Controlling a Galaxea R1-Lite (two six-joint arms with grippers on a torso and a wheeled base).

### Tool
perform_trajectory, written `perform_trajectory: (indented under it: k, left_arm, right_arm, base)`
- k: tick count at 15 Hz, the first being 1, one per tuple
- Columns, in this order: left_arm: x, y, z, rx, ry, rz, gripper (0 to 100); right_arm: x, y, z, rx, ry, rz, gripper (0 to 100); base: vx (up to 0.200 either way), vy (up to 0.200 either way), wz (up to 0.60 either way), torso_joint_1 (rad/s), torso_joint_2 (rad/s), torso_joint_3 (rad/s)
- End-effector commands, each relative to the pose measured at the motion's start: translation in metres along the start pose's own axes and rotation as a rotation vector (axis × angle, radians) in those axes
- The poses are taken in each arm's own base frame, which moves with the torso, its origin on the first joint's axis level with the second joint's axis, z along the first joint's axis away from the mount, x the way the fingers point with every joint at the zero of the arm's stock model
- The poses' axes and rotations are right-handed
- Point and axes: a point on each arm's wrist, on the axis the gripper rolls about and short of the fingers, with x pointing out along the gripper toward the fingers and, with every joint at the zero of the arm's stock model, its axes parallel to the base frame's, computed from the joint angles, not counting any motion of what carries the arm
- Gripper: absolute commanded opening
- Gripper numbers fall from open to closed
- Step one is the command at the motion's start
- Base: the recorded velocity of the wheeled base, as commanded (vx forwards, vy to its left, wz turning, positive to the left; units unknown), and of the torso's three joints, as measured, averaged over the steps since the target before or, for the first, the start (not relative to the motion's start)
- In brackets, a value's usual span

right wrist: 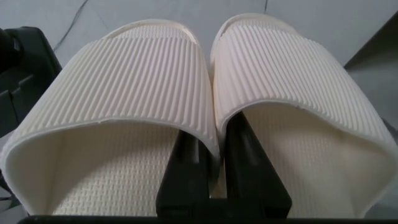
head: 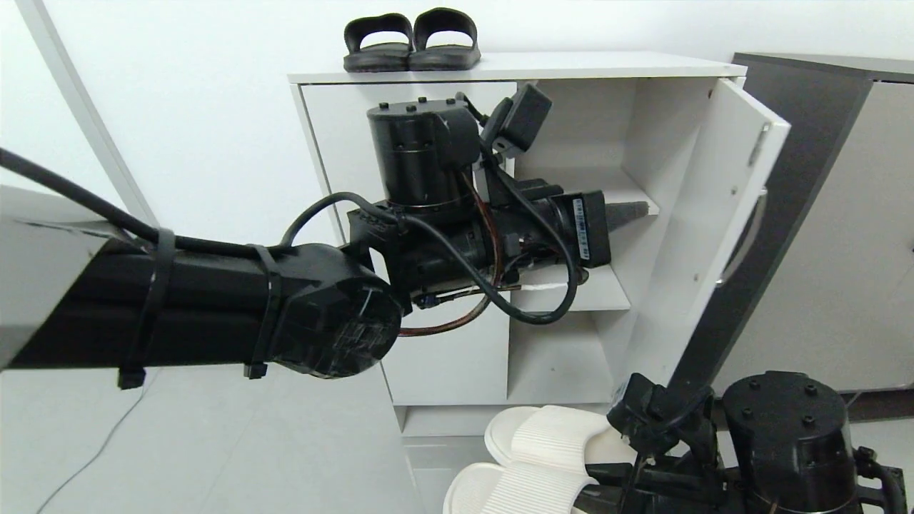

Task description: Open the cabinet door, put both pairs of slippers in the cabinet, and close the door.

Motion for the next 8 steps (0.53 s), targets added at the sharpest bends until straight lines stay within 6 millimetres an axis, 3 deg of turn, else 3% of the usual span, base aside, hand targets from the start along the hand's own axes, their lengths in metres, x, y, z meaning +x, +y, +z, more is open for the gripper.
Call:
perform_trajectory:
  k: [1,2,5,6,7,8]
  left_arm:
    - [-0.01,0.003,0.004,0.016,-0.033,0.024,0]
    - [-0.024,0.004,0.011,0.027,-0.059,0.056,0]
    - [-0.097,0.019,0.036,0.091,-0.103,0.222,0]
    - [-0.124,0.02,0.041,0.124,-0.117,0.288,0]
    - [-0.138,0.02,0.043,0.144,-0.128,0.326,0]
    - [-0.19,0.01,0.052,0.196,-0.192,0.511,0]
  right_arm:
    - [0.002,-0.001,0.002,0.006,-0.005,-0.005,0]
    - [0.004,-0.006,0.005,0.015,-0.016,-0.026,0]
    - [0.007,-0.031,0.023,0.047,-0.081,-0.261,0]
    - [0.008,-0.036,0.029,0.064,-0.101,-0.283,0]
    - [0.009,-0.038,0.031,0.073,-0.11,-0.292,0]
    - [0.015,-0.044,0.039,0.109,-0.138,-0.349,0]
  base:
    - [0.0,0.0,0.0,0.0,0.0,0.0]
    - [0.0,0.0,0.0,0.0,0.0,0.0]
    - [0.0,0.0,0.0,0.0,0.0,0.0]
    - [0.0,0.0,0.0,0.0,0.0,0.0]
    - [0.0,0.0,0.0,0.0,0.0,0.0]
    - [0.0,0.0,0.0,0.0,0.0,0.0]
